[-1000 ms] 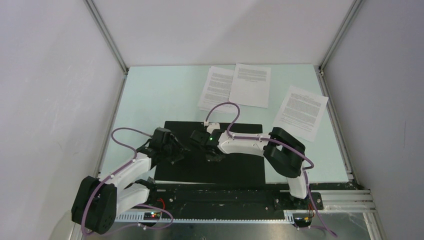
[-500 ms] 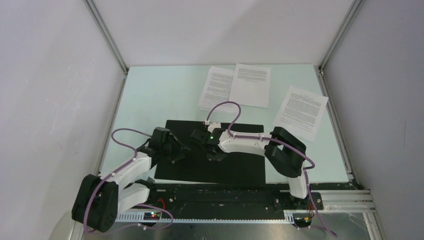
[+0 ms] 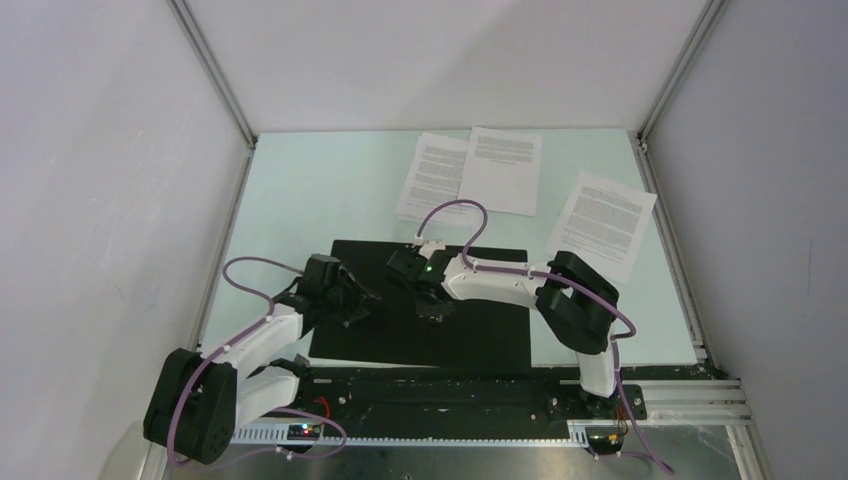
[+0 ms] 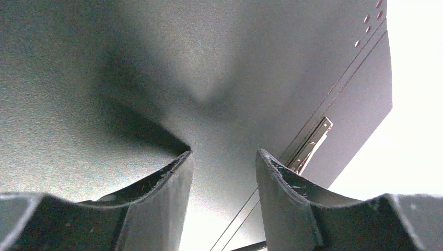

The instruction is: Put the files into the folder

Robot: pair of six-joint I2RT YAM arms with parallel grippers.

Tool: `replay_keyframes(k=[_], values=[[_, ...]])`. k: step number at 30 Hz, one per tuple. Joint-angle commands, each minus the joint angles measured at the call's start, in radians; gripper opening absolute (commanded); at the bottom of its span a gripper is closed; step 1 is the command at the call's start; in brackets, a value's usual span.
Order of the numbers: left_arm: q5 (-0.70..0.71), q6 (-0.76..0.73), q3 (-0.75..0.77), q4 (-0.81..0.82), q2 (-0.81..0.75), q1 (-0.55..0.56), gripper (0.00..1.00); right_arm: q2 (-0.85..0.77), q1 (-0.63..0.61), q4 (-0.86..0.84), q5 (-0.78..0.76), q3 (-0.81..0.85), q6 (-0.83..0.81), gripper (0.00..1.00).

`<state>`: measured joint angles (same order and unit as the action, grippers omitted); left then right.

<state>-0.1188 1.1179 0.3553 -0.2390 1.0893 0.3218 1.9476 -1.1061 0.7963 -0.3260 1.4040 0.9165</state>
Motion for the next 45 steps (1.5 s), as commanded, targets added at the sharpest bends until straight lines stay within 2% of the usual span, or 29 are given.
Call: replay_keyframes(k=[1,13,22,29,37,45], values=[[0.126,-0.057,-0.072,-0.171,0.063,-0.014,0.57,-0.011,0.026,0.051,-0.022,-0.037,-0.023,0.24],[0.093,-0.082,-0.049,-0.174,0.052,-0.015,0.58,-0.034,0.047,0.021,-0.008,-0.014,-0.039,0.25],[0.074,-0.089,-0.036,-0.175,0.028,-0.009,0.63,-0.060,0.081,0.005,-0.014,0.004,-0.070,0.26],[0.072,-0.131,0.033,-0.175,0.000,0.045,0.73,-0.080,0.116,-0.015,-0.014,0.021,-0.107,0.26],[0.054,-0.202,0.129,-0.174,0.004,0.095,0.77,-0.111,0.152,-0.036,-0.012,0.022,-0.139,0.29],[0.037,-0.251,0.220,-0.175,-0.001,0.107,0.78,-0.229,0.144,-0.007,-0.051,-0.020,-0.155,0.29]])
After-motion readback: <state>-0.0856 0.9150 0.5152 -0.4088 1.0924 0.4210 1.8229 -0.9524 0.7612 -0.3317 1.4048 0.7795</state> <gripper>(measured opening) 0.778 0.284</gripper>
